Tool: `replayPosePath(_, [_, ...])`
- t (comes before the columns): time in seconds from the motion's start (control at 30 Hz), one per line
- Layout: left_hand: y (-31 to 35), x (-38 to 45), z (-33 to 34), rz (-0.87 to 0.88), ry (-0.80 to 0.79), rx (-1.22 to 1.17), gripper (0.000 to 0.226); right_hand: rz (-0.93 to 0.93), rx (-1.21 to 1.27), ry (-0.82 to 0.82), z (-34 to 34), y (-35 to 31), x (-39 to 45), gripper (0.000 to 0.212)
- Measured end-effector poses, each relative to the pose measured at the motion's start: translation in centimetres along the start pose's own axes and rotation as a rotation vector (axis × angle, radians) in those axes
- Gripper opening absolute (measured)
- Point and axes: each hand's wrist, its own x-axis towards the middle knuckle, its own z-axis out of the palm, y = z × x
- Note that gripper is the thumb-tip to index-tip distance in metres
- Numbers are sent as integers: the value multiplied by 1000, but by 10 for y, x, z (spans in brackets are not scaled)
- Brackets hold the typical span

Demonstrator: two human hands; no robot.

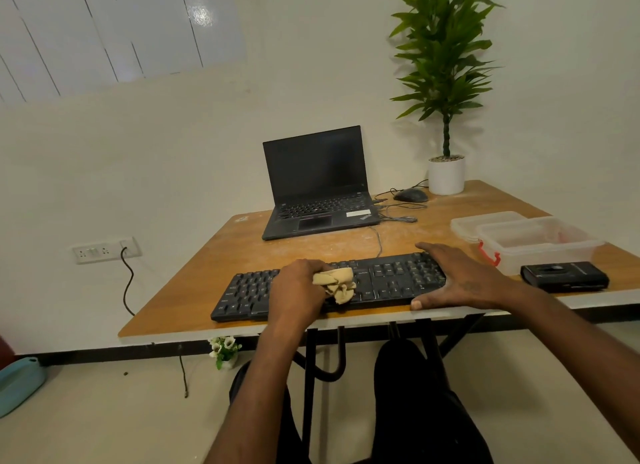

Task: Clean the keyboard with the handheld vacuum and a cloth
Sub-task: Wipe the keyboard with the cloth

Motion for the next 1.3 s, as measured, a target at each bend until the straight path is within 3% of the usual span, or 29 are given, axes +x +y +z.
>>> replayPosePath(0.37, [36,17,32,143,-73,-55,43,-2,12,0,-1,-2,-2,134])
replayPosePath(0.63, [-14,28,7,31,24,40,34,-6,11,-1,-2,-4,-5,137])
replayPosePath(1.03, [26,39,33,133,-10,-9,36,-1,-4,1,0,-2,-2,134])
replayPosePath(1.3, [-24,55,7,-2,51,61,36,-11,22,1,-1,-4,-5,133])
